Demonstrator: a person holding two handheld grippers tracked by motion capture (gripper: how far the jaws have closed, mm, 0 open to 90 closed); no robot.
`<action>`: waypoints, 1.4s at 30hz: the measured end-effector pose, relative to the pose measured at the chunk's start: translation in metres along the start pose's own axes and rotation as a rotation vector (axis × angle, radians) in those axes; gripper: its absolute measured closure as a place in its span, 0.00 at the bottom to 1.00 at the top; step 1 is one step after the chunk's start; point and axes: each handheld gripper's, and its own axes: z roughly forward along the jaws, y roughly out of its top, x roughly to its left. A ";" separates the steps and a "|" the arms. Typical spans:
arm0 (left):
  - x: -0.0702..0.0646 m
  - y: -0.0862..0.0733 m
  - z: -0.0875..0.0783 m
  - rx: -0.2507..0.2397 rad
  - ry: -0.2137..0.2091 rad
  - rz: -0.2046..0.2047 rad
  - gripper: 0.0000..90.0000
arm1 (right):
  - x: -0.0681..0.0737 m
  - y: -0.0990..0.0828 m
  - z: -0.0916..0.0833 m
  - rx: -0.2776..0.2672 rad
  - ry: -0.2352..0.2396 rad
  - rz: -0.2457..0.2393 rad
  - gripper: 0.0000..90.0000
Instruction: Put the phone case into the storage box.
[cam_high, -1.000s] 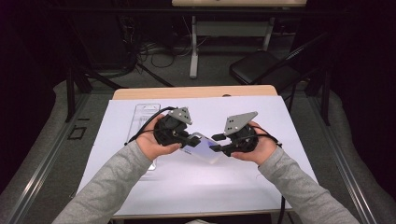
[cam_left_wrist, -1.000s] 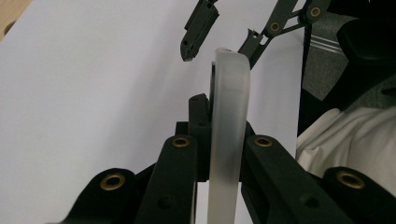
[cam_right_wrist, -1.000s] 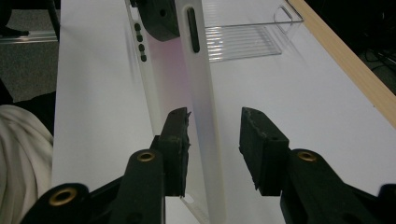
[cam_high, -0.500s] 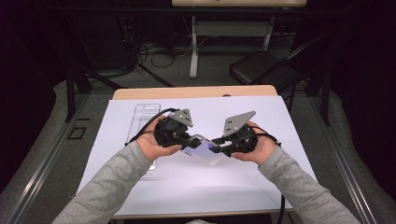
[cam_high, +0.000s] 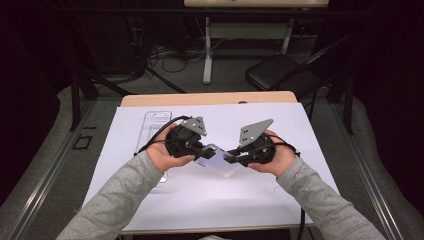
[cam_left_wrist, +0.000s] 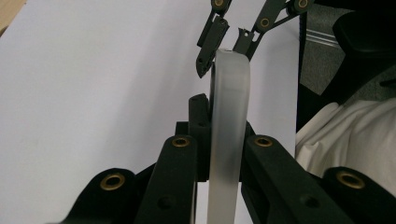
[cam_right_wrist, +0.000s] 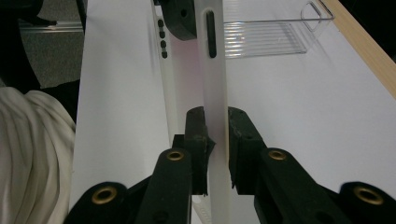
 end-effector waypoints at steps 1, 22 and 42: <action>0.000 0.000 0.000 0.001 -0.002 0.001 0.96 | 0.000 0.000 0.000 0.003 0.002 -0.006 0.90; 0.001 -0.001 0.001 -0.005 -0.009 0.001 0.96 | 0.001 0.000 0.000 0.007 -0.002 -0.063 0.91; 0.001 -0.001 0.000 -0.077 0.008 -0.021 0.61 | 0.001 0.001 -0.001 -0.003 -0.007 -0.037 0.91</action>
